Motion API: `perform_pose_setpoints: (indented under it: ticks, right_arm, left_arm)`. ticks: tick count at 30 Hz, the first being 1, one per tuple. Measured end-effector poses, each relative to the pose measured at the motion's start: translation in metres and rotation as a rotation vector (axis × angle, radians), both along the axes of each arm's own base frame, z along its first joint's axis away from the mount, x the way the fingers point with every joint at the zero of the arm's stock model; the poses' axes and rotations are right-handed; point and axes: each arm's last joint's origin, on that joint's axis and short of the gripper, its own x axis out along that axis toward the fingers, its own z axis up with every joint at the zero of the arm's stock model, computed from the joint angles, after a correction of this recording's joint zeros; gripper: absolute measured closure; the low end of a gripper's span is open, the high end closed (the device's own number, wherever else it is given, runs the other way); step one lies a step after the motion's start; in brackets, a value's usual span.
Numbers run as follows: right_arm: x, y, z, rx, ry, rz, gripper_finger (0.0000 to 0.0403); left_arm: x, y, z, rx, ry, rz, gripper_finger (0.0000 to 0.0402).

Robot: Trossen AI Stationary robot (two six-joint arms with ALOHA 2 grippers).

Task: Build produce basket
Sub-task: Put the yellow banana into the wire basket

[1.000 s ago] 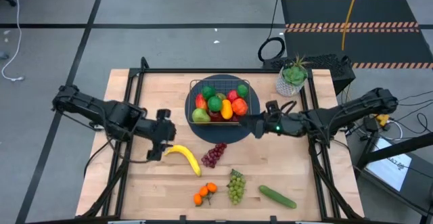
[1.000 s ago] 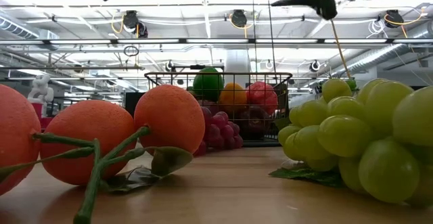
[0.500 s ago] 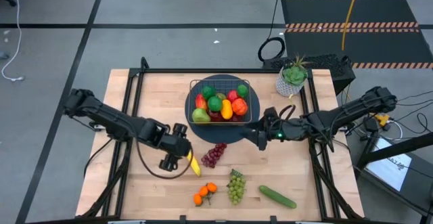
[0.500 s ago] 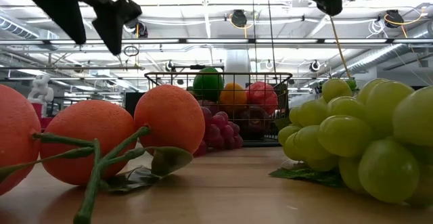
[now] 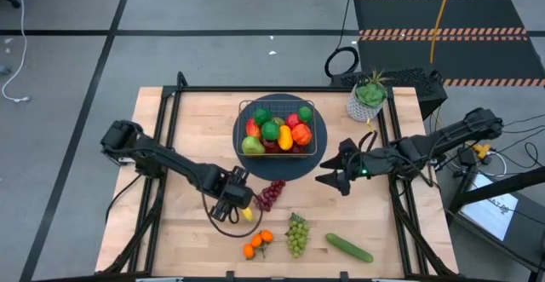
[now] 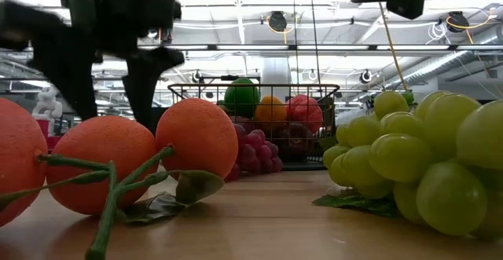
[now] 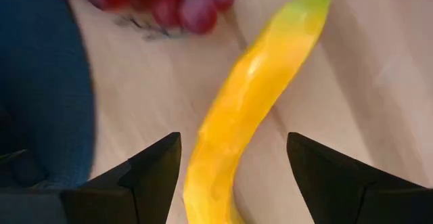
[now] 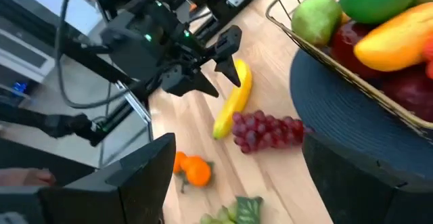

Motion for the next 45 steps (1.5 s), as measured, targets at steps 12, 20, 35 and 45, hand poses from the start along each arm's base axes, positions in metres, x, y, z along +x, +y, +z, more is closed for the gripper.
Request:
perform_pose_setpoints:
  ticks: [12, 20, 35, 45]
  right_arm:
    - [-0.025, -0.007, 0.011, -0.044, -0.007, 0.037, 0.009]
    - [-0.032, -0.01, 0.016, -0.068, -0.035, 0.053, 0.009]
    - [-0.035, -0.011, 0.015, -0.121, -0.023, 0.077, 0.009]
    - [-0.037, -0.011, 0.012, -0.143, 0.012, 0.082, 0.009]
  left_arm:
    - [0.014, -0.001, -0.042, 0.087, 0.073, 0.024, 0.0143]
    - [0.014, -0.002, -0.043, 0.052, 0.083, 0.084, 0.0233]
    - [0.018, -0.005, 0.055, -0.186, -0.111, 0.386, 0.0245]
    - [0.017, 0.009, 0.135, -0.346, -0.378, 0.692, 0.0272]
